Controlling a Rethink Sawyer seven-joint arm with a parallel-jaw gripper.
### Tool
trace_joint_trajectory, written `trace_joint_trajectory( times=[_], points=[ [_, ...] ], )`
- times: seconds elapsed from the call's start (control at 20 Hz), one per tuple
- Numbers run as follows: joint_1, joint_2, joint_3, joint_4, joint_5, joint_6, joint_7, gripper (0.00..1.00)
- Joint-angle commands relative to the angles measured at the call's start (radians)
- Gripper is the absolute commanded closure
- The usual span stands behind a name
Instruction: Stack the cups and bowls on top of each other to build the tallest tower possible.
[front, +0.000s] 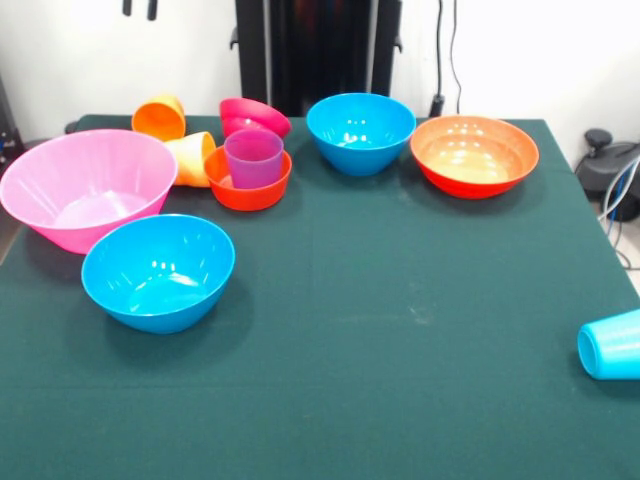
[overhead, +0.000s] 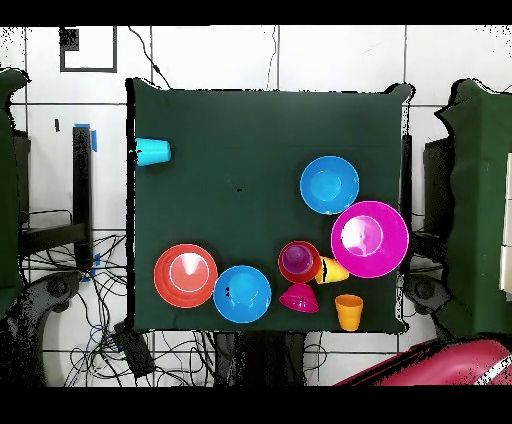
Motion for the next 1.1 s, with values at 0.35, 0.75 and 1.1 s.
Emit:
trace_joint_trajectory(
  times=[0.35, 0.75, 1.1],
  points=[
    [-0.170, 0.132, 0.175, -0.194, 0.054, 0.167, -0.018, 0.00],
    [-0.229, 0.158, 0.201, -0.212, 0.077, 0.160, -0.060, 0.00],
    [-0.278, 0.194, 0.208, -0.244, 0.076, 0.174, -0.037, 0.00]
  ],
)
